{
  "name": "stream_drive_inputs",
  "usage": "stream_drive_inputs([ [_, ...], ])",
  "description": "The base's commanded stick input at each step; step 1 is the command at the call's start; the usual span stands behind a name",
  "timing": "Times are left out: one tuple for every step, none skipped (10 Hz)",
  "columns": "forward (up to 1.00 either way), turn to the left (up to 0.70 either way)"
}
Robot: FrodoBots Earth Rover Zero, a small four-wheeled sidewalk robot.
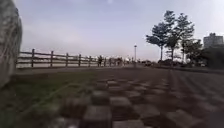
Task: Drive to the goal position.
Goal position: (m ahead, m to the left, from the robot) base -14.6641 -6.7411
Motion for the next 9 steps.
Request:
stream_drive_inputs([
  [1.0,0.08],
  [1.0,0.08],
  [1.0,0.08],
  [1.0,0.08],
  [1.0,0.08],
  [1.0,0.08],
  [1.0,0.08],
  [1.0,0.08],
  [1.0,-0.08],
])
